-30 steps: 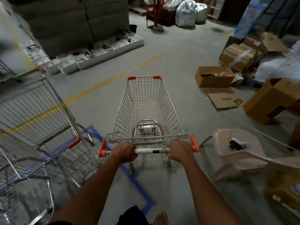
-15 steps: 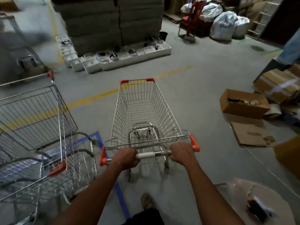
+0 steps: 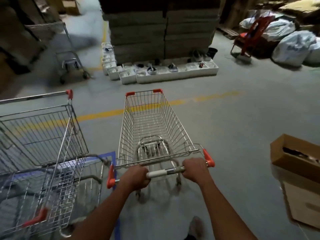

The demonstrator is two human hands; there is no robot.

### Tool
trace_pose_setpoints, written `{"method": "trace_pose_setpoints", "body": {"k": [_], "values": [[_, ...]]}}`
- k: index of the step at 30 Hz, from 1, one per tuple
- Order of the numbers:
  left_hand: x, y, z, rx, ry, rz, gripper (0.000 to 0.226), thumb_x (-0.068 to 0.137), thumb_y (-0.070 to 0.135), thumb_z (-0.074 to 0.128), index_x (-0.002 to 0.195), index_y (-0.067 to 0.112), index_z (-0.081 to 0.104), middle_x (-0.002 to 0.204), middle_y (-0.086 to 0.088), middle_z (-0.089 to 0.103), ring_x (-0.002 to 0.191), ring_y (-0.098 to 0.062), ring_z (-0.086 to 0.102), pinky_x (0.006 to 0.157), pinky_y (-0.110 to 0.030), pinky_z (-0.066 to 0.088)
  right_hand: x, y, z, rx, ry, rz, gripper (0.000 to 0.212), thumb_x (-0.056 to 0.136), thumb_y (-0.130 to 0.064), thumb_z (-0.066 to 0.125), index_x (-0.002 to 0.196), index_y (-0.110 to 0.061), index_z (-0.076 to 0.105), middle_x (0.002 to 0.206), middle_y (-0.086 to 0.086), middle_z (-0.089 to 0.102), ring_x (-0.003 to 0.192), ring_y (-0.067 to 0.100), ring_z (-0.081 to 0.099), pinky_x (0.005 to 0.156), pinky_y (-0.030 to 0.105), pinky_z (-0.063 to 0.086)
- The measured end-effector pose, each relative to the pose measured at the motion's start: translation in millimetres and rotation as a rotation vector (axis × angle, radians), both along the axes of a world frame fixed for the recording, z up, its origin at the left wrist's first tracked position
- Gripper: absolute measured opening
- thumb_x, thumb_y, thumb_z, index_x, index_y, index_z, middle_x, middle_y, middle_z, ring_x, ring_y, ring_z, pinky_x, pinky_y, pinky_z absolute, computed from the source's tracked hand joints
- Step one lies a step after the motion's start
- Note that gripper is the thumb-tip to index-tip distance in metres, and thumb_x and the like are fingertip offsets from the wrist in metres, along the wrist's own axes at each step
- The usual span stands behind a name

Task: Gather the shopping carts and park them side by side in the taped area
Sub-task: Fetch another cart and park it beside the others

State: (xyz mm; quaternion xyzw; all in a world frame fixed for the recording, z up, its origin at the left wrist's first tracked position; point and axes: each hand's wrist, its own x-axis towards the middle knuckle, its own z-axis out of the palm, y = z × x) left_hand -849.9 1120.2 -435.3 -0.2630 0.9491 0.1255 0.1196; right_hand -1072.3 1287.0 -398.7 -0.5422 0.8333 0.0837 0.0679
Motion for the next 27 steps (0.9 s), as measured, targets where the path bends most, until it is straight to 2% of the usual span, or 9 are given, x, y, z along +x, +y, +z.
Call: {"method": "trace_pose_setpoints", "body": {"k": [5,10,15,17,19,22,27], "values": [[-57.8,-44.5,4.9,-0.02,-0.003,0.132,0.031,0.089,0.045,0.057,0.102,0.02,0.071,0.095,-0.001,0.072,0.087,-0.023,0.069,0.072,-0.031,0.05,-81.4,-77.9,-7.7,0.014,-0.015,0.127,0.026,0.086,-0.039,0.059,0.105,-0.024,0.067,0.097,0.001,0.073,0.094,0.026,0.07,0.073,0.033,0.045],[-113.1,-87.2,7.4,-0.021,0.011,0.307,0.046,0.079,0.055,0.045,0.105,0.025,0.069,0.098,0.002,0.072,0.09,-0.022,0.07,0.073,-0.035,0.054,-154.6,-154.5,-13.6,0.009,-0.04,0.255,0.03,0.084,-0.047,0.059,0.101,-0.024,0.069,0.094,-0.001,0.072,0.091,0.025,0.069,0.083,0.036,0.049],[-165.1,-124.4,12.2,-0.011,-0.009,0.414,0.034,0.083,0.047,0.052,0.103,0.025,0.068,0.098,0.001,0.073,0.092,-0.022,0.07,0.078,-0.034,0.054,-207.3,-226.5,-18.1,-0.021,-0.098,0.358,0.054,0.071,-0.072,0.048,0.104,-0.033,0.066,0.094,-0.003,0.072,0.09,0.024,0.068,0.095,0.048,0.041],[-180.8,-141.5,10.9,-0.016,-0.024,0.456,0.031,0.083,0.045,0.054,0.102,0.024,0.068,0.099,0.0,0.073,0.093,-0.021,0.07,0.078,-0.033,0.053,-221.2,-255.5,-17.5,-0.005,-0.157,0.409,0.048,0.073,-0.07,0.055,0.106,-0.035,0.063,0.1,-0.005,0.072,0.095,0.023,0.067,0.096,0.051,0.04],[-196.3,-161.1,7.8,-0.02,-0.029,0.489,0.031,0.084,0.044,0.055,0.103,0.025,0.069,0.099,0.0,0.073,0.093,-0.021,0.069,0.079,-0.032,0.053,-231.3,-285.9,-16.8,0.011,-0.208,0.483,0.038,0.077,-0.062,0.062,0.103,-0.034,0.061,0.101,-0.006,0.071,0.096,0.022,0.067,0.092,0.047,0.043],[-218.6,-193.1,5.6,-0.008,-0.015,0.536,0.031,0.083,0.044,0.056,0.103,0.024,0.07,0.095,0.0,0.073,0.089,-0.022,0.07,0.077,-0.033,0.055,-246.6,-337.4,-23.0,0.001,-0.123,0.577,0.038,0.079,-0.061,0.062,0.097,-0.028,0.066,0.094,-0.003,0.071,0.09,0.024,0.069,0.077,0.036,0.046],[-248.1,-263.9,4.4,-0.007,-0.005,0.626,0.033,0.084,0.046,0.058,0.104,0.023,0.071,0.098,-0.003,0.072,0.092,-0.024,0.069,0.074,-0.034,0.052,-272.1,-434.0,-22.7,0.036,-0.035,0.624,0.035,0.08,-0.055,0.058,0.096,-0.024,0.065,0.089,-0.001,0.071,0.083,0.026,0.07,0.069,0.035,0.049]]}}
